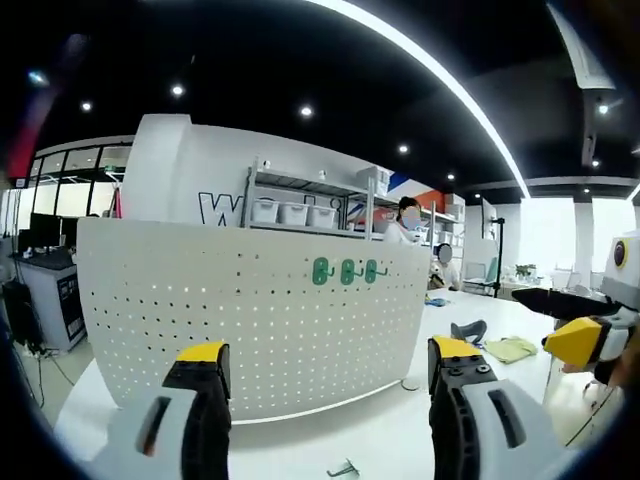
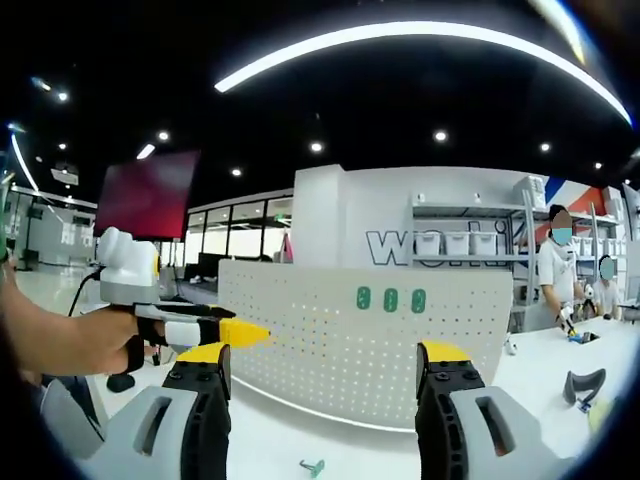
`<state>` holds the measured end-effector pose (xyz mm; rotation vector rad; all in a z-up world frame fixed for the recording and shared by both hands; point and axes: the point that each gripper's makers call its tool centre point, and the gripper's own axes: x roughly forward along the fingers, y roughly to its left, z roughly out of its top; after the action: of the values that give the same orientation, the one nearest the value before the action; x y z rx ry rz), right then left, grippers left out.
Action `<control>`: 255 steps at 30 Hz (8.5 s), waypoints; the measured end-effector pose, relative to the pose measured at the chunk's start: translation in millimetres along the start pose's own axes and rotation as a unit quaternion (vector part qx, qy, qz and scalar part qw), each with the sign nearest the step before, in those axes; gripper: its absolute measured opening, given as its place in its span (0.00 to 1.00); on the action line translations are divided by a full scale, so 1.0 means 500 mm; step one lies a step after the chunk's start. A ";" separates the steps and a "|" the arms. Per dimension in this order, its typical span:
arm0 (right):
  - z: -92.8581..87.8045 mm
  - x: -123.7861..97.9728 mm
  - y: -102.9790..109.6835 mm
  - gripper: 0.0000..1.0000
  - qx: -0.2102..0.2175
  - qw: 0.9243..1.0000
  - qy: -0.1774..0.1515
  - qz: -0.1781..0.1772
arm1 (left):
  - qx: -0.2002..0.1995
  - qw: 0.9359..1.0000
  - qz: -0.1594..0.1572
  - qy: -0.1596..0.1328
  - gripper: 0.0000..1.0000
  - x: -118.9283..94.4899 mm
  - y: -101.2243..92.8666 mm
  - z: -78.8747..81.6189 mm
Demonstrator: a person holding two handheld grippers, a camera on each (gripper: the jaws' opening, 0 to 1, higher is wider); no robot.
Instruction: Insert the hook assembly into the mounting plate slot until the hook locks in place.
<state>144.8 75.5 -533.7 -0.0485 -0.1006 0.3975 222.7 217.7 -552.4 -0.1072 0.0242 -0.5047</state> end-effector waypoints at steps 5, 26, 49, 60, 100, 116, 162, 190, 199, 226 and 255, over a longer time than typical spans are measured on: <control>-0.016 0.004 0.012 0.77 0.003 1.000 0.007 0.002 | -0.009 1.000 -0.006 -0.004 0.82 -0.022 0.012 0.007; -0.065 0.008 0.019 0.76 -0.001 0.999 0.038 -0.011 | -0.025 0.999 -0.030 0.020 0.81 -0.090 -0.011 -0.077; -0.204 0.028 -0.007 0.75 0.001 0.993 0.121 -0.012 | -0.001 0.993 -0.042 0.114 0.79 -0.103 -0.014 -0.236; -0.310 0.071 -0.005 0.68 -0.009 0.982 0.187 0.009 | -0.004 0.990 -0.038 0.134 0.78 -0.109 -0.007 -0.270; -0.582 0.146 0.040 0.15 0.021 0.927 0.369 0.054 | -0.009 0.985 -0.057 0.163 0.75 -0.095 -0.032 -0.316; -0.617 0.167 0.050 0.09 0.019 0.919 0.390 0.051 | -0.014 0.983 -0.052 0.173 0.75 -0.085 -0.016 -0.331; -0.624 0.125 -0.023 0.07 0.269 0.890 0.366 -0.041 | -0.008 0.981 -0.060 0.184 0.71 -0.088 -0.024 -0.343; -0.633 0.145 -0.013 0.01 0.030 0.918 0.395 0.022 | -0.015 0.981 -0.057 0.187 0.70 -0.086 -0.014 -0.352; -0.623 0.143 -0.025 0.00 0.067 0.919 0.388 0.009 | -0.013 0.980 -0.057 0.189 0.69 -0.086 -0.013 -0.353; -0.440 0.136 0.032 0.00 0.357 0.886 0.286 0.083 | 0.000 0.986 -0.056 0.160 0.62 -0.080 0.023 -0.293; -0.207 0.109 0.160 0.00 0.450 0.822 0.201 0.284 | -0.095 0.963 -0.238 0.088 0.29 -0.093 -0.030 -0.165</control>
<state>175.4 167.5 -637.2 0.7969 0.5448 0.9942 170.7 218.9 -632.9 -0.2589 0.2263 -0.9923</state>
